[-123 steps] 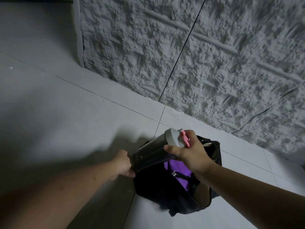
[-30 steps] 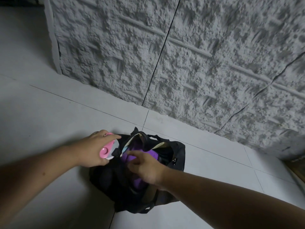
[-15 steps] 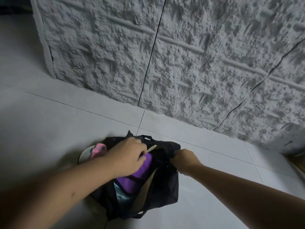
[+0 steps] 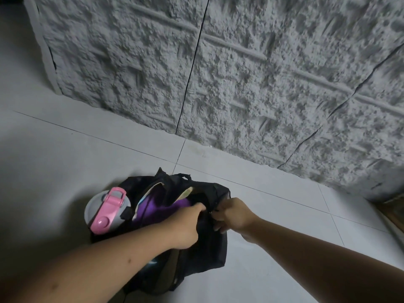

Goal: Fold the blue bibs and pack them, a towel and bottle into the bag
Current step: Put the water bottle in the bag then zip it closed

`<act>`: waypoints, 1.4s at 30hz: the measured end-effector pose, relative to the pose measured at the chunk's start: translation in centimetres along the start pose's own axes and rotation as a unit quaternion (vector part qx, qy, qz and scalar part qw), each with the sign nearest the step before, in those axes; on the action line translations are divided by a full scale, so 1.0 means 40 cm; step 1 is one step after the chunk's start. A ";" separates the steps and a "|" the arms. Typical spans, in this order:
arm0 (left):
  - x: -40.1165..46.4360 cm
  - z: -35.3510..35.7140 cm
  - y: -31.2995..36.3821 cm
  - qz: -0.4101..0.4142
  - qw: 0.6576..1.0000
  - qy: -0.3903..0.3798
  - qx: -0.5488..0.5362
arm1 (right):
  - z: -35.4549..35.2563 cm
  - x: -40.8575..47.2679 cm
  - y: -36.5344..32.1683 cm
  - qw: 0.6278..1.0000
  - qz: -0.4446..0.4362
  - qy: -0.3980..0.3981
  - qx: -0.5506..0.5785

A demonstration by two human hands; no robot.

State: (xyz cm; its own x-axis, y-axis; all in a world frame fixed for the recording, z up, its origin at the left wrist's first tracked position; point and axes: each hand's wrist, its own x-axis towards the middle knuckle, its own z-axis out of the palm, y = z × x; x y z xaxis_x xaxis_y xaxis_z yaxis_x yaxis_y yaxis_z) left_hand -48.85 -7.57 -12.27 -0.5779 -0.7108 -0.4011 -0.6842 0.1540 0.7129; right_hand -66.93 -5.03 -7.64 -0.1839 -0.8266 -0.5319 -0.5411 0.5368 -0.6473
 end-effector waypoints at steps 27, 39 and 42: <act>-0.045 0.006 0.084 0.117 0.988 0.097 0.019 | -0.013 -0.114 0.049 0.980 -0.026 -0.106 0.168; -0.054 0.019 0.042 0.140 0.977 0.160 -0.003 | 0.013 -0.125 0.025 0.995 -0.030 -0.018 0.095; -0.040 0.022 0.050 0.102 0.974 0.199 -0.019 | 0.017 -0.127 0.025 0.997 -0.057 -0.009 0.055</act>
State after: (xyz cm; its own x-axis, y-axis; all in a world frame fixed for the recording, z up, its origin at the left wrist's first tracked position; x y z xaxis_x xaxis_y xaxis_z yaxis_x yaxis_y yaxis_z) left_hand -49.69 -5.53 -10.73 -0.4772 -0.8788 0.0015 -0.5516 0.3008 0.7779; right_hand -65.98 -0.17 -5.95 -0.1106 -0.8804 -0.4612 -0.4639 0.4561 -0.7595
